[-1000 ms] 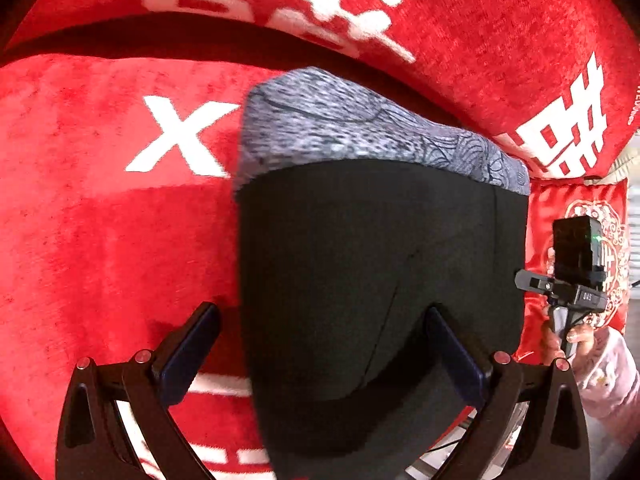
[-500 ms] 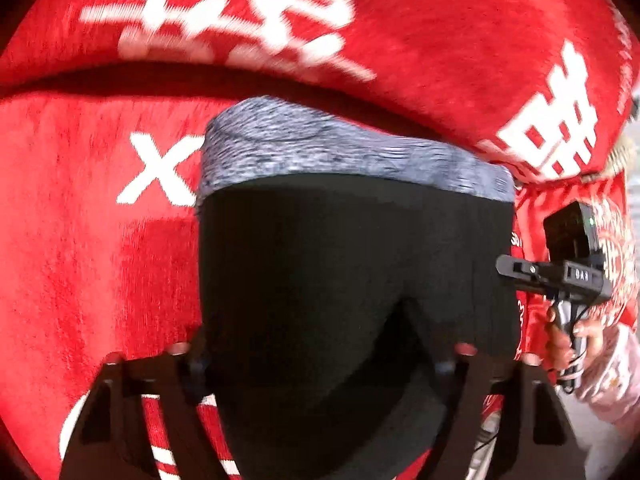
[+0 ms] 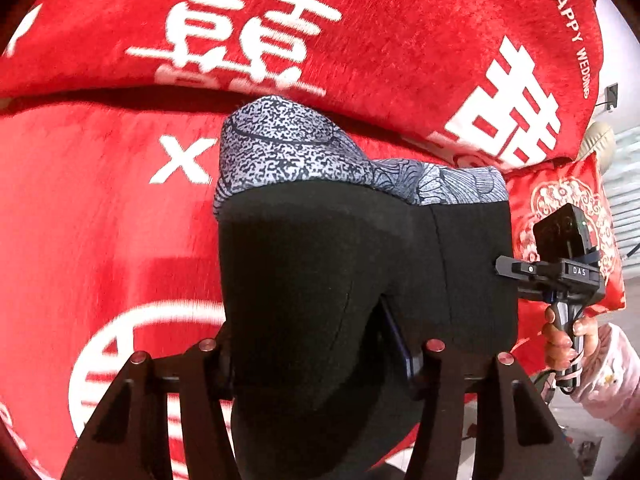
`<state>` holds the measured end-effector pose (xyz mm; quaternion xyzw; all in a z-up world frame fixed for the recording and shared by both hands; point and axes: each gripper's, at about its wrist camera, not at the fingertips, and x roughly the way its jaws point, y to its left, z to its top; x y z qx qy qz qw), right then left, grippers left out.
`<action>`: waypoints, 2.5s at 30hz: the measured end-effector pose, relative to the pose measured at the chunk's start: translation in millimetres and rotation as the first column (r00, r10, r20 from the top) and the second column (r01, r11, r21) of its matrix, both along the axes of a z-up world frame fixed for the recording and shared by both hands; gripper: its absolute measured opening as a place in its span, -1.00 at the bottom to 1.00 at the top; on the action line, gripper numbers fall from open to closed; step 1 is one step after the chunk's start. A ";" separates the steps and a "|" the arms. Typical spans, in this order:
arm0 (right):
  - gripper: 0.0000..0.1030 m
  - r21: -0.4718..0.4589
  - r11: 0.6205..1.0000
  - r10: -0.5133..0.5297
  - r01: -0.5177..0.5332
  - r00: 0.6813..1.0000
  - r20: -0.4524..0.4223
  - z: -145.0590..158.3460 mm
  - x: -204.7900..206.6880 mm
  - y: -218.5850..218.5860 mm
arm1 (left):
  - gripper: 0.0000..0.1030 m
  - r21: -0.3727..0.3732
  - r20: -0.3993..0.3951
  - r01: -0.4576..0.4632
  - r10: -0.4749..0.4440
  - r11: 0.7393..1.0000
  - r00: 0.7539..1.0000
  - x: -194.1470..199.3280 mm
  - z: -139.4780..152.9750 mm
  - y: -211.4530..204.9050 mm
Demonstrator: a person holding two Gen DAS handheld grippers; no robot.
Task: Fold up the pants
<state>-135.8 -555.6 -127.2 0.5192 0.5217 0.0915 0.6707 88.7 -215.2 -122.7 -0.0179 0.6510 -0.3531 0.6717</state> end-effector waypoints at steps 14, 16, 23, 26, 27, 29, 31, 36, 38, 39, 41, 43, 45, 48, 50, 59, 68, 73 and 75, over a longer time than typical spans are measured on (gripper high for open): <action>0.09 -0.387 0.921 -0.019 -0.044 0.987 -0.157 13.7 -13.6 30.8 | 0.87 0.184 0.169 -0.125 0.094 0.975 0.981 -8.1 -1.4 25.0; -0.17 -0.396 0.918 -0.033 -0.011 0.994 -0.103 30.7 -8.7 24.6 | 0.87 0.136 0.201 -0.109 0.080 0.985 0.976 -1.6 16.5 16.6; -0.69 -0.434 0.897 0.038 -0.082 0.993 -0.110 25.4 43.1 35.2 | 0.87 0.098 0.225 -0.002 -0.020 0.995 0.974 5.2 3.6 -38.3; -0.72 -0.483 0.868 0.055 -0.117 0.989 -0.141 10.7 41.3 37.5 | 0.87 0.182 0.220 -0.004 -0.036 0.983 0.975 4.6 -26.9 -39.8; -0.72 -0.479 0.870 0.050 -0.117 0.987 -0.150 4.4 38.9 37.2 | 0.87 0.205 0.220 -0.003 -0.043 0.979 0.975 4.2 -36.2 -39.1; -0.73 -0.473 0.874 0.042 -0.111 0.987 -0.153 -1.6 34.0 33.6 | 0.96 0.172 0.194 -0.022 -0.012 0.985 0.981 8.3 -47.0 -34.4; -0.72 -0.483 0.868 0.049 -0.117 0.987 -0.151 -6.5 37.3 34.1 | 1.00 0.175 0.169 -0.038 0.008 0.984 0.986 13.7 -52.1 -34.2; -0.72 -0.474 0.873 0.041 -0.110 0.988 -0.152 -6.8 34.6 33.2 | 1.00 0.218 0.197 -0.056 0.012 0.974 0.980 7.8 -37.0 -35.3; -0.72 -0.476 0.873 0.036 -0.104 0.988 -0.149 -2.2 27.2 34.0 | 1.00 0.222 0.216 -0.076 0.027 0.972 0.976 3.4 -27.4 -29.3; -0.72 -0.474 0.874 0.036 -0.104 0.988 -0.152 -0.4 23.3 34.9 | 1.00 0.219 0.214 -0.088 0.041 0.972 0.976 0.7 -22.1 -24.2; -0.72 -0.469 0.876 0.038 -0.116 0.984 -0.173 3.1 14.3 38.3 | 1.00 0.218 0.209 -0.105 0.058 0.970 0.976 -2.8 -14.3 -12.6; -0.69 -0.503 0.855 0.033 -0.129 0.980 -0.195 11.5 2.1 43.6 | 1.00 0.235 0.211 -0.108 0.057 0.966 0.976 -10.1 -7.3 -5.6; -0.66 -0.526 0.840 0.028 -0.136 0.978 -0.208 20.1 -9.9 49.5 | 1.00 0.262 0.219 -0.101 0.042 0.960 0.975 -22.1 -1.1 -1.2; -0.66 -0.518 0.845 0.029 -0.134 0.978 -0.205 34.8 -30.3 62.4 | 1.00 0.307 0.222 -0.070 0.000 0.949 0.975 -44.1 3.8 -1.0; -0.66 -0.524 0.838 0.048 -0.151 0.978 -0.204 42.4 -38.2 71.9 | 1.00 0.324 0.216 -0.047 -0.025 0.945 0.976 -57.2 2.3 -4.2; -0.67 -0.527 0.801 0.160 -0.286 0.949 -0.272 29.1 -48.4 109.3 | 1.00 0.423 0.167 -0.043 -0.032 0.905 0.985 -83.4 -34.5 -19.6; -0.67 -0.528 0.792 0.190 -0.305 0.946 -0.261 11.5 -48.9 108.5 | 1.00 0.447 0.165 -0.071 -0.004 0.892 0.986 -81.3 -41.3 -25.5; -0.67 -0.500 0.807 0.210 -0.316 0.943 -0.257 6.6 -47.4 104.0 | 1.00 0.444 0.150 -0.098 0.034 0.891 0.988 -77.9 -42.4 -24.1; -0.67 -0.509 0.795 0.238 -0.330 0.941 -0.239 5.8 -47.6 104.2 | 1.00 0.444 0.157 -0.119 0.054 0.888 0.986 -77.0 -43.0 -24.3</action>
